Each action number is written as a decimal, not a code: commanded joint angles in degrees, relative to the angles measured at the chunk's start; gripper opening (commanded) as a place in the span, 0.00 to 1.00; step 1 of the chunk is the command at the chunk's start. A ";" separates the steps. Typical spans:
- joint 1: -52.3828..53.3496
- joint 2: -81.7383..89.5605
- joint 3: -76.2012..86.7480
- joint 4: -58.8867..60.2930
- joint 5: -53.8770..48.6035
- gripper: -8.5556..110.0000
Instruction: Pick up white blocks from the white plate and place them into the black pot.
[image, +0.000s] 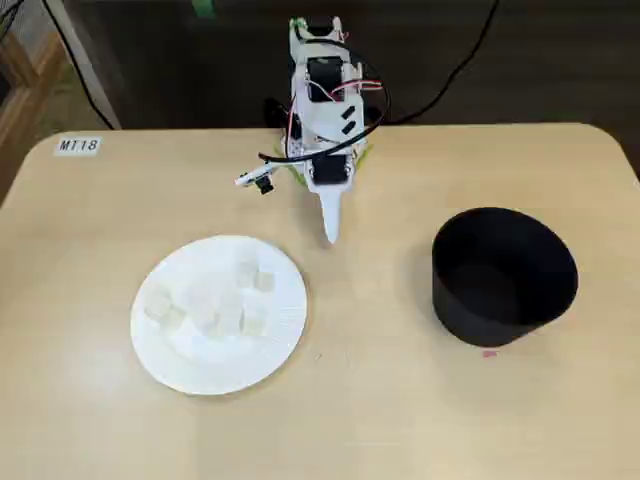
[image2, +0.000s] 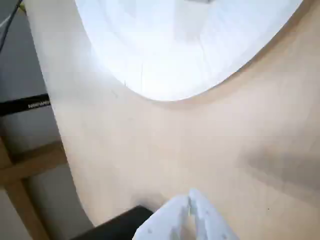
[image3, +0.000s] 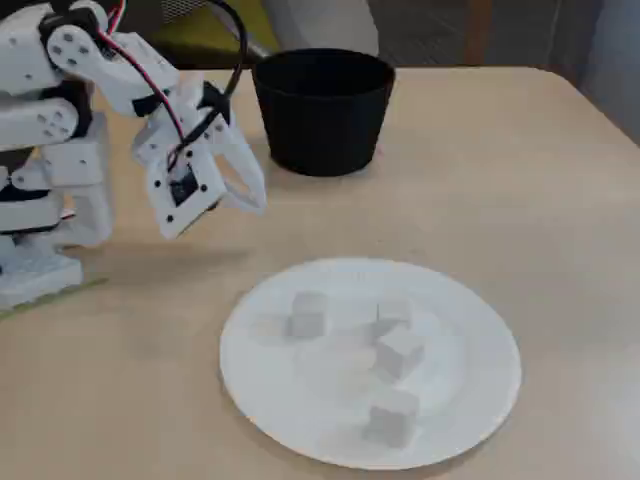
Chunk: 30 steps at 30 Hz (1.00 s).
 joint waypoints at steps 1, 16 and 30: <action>5.98 -42.71 -29.79 -6.15 -4.57 0.05; 6.24 -42.28 -31.46 -5.19 -6.86 0.05; 29.71 -68.99 -63.90 7.91 -2.02 0.06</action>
